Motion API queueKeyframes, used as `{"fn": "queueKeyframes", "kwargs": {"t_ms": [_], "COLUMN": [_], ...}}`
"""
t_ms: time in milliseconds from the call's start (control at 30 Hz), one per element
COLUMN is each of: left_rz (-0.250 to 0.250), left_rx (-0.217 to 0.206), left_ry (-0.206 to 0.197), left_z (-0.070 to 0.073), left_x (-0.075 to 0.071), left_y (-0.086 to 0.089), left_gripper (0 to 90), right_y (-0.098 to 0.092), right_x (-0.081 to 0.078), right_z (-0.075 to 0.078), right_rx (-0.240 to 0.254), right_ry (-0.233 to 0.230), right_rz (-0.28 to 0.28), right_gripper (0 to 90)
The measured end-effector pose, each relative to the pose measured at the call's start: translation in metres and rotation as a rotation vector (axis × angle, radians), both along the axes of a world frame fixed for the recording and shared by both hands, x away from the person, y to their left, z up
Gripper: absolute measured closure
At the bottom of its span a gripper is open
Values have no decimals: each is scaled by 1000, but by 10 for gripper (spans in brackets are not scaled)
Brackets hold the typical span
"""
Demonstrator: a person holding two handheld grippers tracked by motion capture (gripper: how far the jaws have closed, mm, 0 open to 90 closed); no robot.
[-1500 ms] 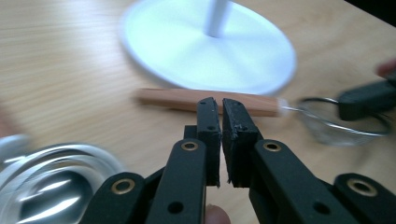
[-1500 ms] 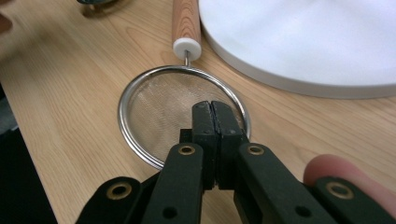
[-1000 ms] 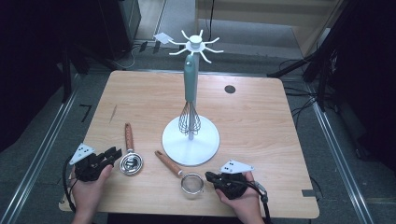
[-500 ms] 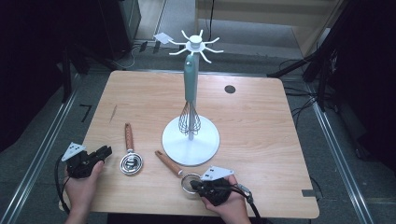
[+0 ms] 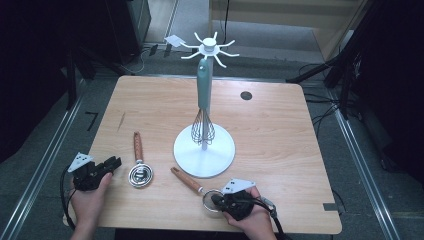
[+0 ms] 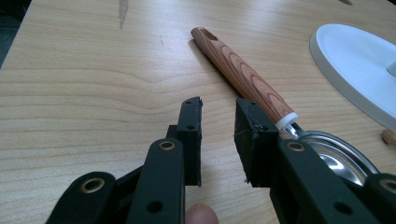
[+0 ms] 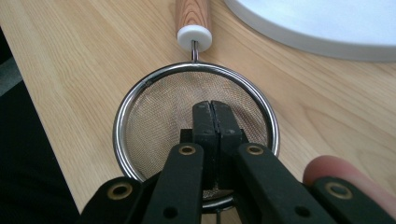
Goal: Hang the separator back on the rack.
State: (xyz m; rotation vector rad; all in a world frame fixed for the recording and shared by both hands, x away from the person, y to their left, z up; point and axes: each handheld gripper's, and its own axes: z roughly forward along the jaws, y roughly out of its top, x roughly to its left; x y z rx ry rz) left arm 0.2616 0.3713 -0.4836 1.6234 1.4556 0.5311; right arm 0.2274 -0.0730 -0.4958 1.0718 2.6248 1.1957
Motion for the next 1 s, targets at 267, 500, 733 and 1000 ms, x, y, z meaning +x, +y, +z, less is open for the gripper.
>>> {"fn": "queueKeyframes", "kwargs": {"t_ms": [267, 500, 733, 1000], "left_rz": [1, 5, 9, 13], "left_rx": [0, 1, 2, 2], "left_ry": [0, -2, -3, -1], "left_z": [0, 0, -1, -1], "left_x": [0, 0, 0, 0], "left_y": [0, 0, -1, -1], "left_gripper": [722, 709, 697, 692], "right_y": [-20, -31, -47, -48], "right_x": [-3, -1, 2, 8], "right_z": [0, 2, 8, 35], "right_rx": [-16, -65, -97, -58], "right_ry": [-13, -44, -33, -11], "right_rz": [3, 19, 27, 55], "right_gripper": [900, 900, 807, 748]}}
